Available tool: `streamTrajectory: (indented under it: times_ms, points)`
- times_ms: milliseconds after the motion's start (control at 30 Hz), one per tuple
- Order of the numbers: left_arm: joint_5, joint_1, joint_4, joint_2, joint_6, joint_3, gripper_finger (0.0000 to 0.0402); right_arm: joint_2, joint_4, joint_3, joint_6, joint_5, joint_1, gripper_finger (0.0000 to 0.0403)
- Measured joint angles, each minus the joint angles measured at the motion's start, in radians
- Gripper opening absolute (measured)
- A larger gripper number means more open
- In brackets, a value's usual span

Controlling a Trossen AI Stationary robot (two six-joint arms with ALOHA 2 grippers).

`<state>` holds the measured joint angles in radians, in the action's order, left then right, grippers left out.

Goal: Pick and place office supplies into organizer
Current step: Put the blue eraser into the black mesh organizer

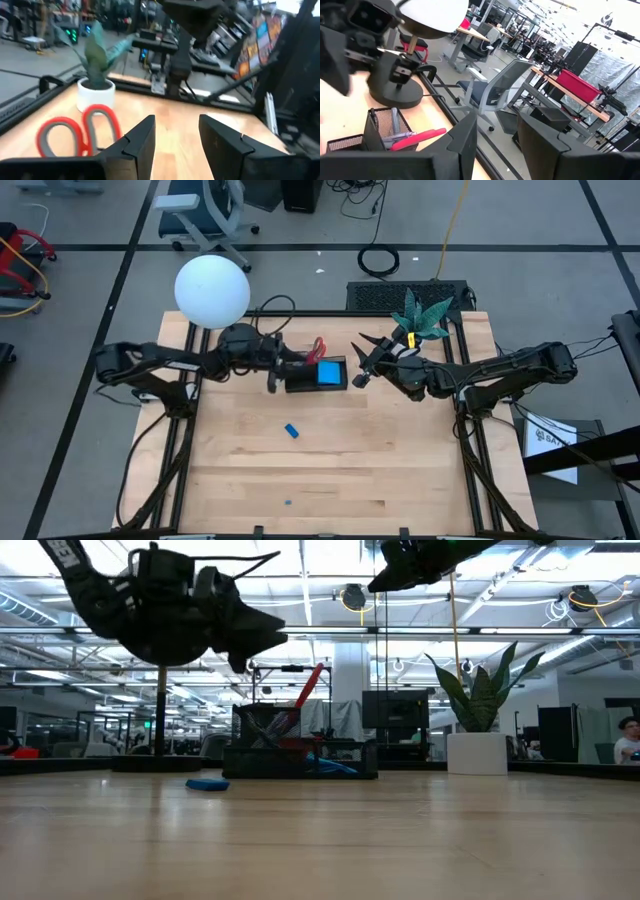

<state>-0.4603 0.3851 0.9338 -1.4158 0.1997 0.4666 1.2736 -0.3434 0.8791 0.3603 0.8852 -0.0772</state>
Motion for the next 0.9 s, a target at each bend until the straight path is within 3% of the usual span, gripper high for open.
streamTrajectory:
  times_ms: [233, 467, 600, 900]
  points:
    - [-0.019, -0.054, -0.476, 0.166, -0.178, 0.082, 0.0161, 0.0, 0.014, 0.0, -0.002, 0.0, 0.009, 0.0132]
    - [0.208, -0.189, -0.962, 0.19, -0.431, 0.22, 0.0161, 0.0, 0.03, 0.0, -0.008, 0.0, 0.019, 0.0132]
    - [0.329, -0.274, -1.105, 0.176, -0.566, 0.259, 0.0161, 0.0, 0.036, 0.0, -0.008, 0.0, 0.019, 0.0132]
    - [0.38, -0.444, -1.265, 0.166, -0.645, 0.278, 0.0161, 0.0, 0.042, 0.0, -0.027, 0.0, 0.019, 0.0132]
